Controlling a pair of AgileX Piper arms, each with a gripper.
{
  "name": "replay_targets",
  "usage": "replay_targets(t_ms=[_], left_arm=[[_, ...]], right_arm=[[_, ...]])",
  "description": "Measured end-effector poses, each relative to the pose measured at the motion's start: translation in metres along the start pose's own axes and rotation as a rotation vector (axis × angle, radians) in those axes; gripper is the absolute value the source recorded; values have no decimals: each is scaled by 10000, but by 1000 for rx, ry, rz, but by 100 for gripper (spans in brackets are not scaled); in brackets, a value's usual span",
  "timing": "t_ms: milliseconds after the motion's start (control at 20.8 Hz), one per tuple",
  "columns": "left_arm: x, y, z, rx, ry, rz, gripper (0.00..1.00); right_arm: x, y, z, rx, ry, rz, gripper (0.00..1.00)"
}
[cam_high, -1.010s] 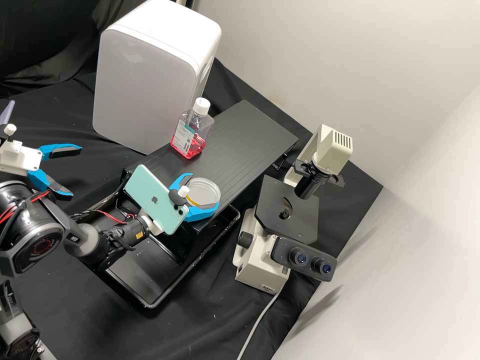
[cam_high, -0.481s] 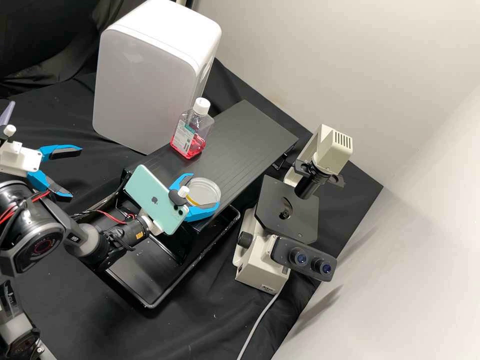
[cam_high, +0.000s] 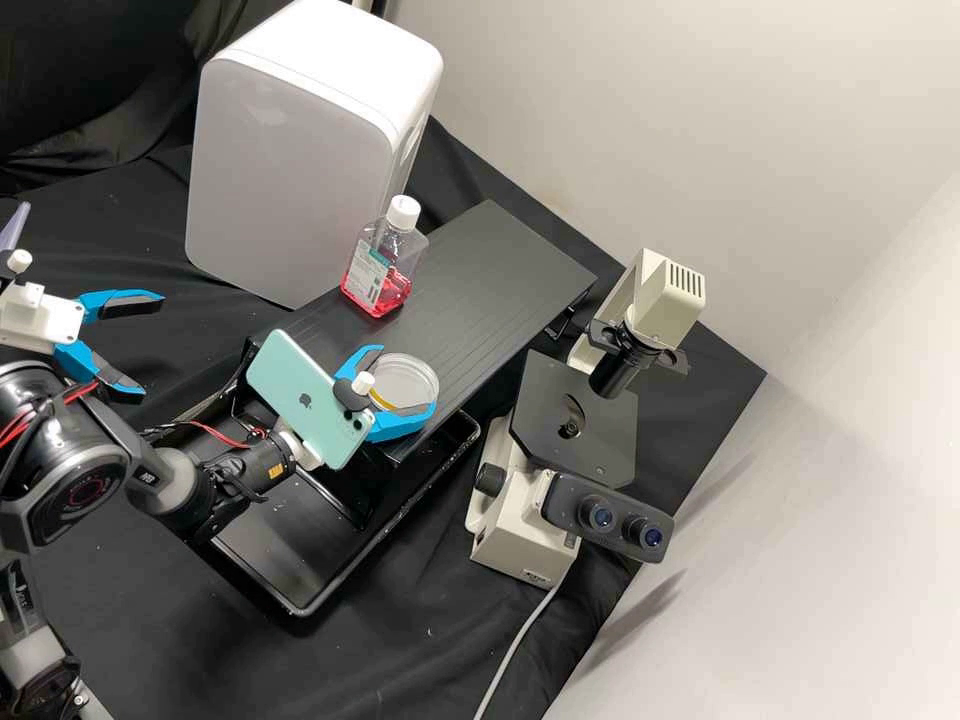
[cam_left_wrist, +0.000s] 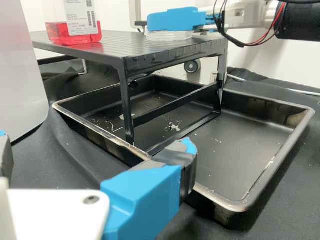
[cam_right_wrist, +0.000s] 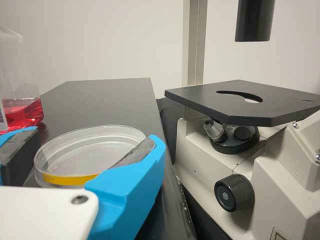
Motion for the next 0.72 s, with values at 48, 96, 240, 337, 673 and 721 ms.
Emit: replay_targets(t_ms=[48, 96, 240, 337, 673, 721], left_arm=[[0, 0, 0, 0, 0, 0, 100], [0, 0, 0, 0, 0, 0, 100], [0, 0, 0, 0, 0, 0, 100], [0, 0, 0, 0, 0, 0, 100], [0, 0, 0, 0, 0, 0, 100], [0, 0, 0, 0, 0, 0, 100]], right_arm=[[-12, 6, -7, 0, 6, 5, 0], [-21, 12, -14, 0, 10, 9, 0], [-51, 37, -47, 0, 33, 27, 0], [-64, 49, -61, 0, 43, 36, 0], [-72, 75, -96, 0, 67, 55, 0], [-73, 75, -97, 0, 68, 56, 0]])
